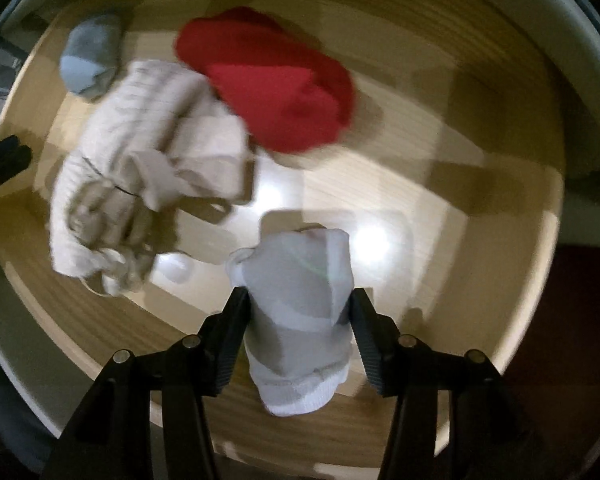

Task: Take underwear out of drawer
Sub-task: 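Close the right tool on the white underwear with grey band, then grasp the cream knit bundle with the left tool while the right holds the white underwear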

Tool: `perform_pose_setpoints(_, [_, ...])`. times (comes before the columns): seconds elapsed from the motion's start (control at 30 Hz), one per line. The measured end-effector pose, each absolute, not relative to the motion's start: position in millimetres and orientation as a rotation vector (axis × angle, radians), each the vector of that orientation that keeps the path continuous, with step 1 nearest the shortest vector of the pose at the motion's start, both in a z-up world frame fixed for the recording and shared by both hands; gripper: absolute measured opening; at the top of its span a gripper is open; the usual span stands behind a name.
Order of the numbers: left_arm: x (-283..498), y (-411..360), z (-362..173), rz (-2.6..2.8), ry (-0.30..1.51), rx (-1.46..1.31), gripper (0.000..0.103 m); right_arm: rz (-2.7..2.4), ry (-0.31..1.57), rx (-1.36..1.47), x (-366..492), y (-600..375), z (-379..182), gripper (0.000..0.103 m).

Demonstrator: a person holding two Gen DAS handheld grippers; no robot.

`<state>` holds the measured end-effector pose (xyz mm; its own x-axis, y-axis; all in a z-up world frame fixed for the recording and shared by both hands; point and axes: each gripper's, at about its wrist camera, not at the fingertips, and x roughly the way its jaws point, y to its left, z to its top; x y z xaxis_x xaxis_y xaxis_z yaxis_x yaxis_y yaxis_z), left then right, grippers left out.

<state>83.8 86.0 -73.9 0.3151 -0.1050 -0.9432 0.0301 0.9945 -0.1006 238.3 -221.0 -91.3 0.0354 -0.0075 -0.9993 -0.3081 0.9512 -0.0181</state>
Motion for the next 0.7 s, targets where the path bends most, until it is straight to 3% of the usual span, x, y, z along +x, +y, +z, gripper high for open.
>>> perform_pose_setpoints(0.53, [84,82,-74,-0.068,1.263,-0.033,0.056,0.120,1.568,-0.299,214,-232,-112,0.051])
perform_pose_setpoints(0.7, [83,77,-75,-0.048,1.289,-0.008,0.056,0.109,1.565,-0.283,212,-229,-112,0.047])
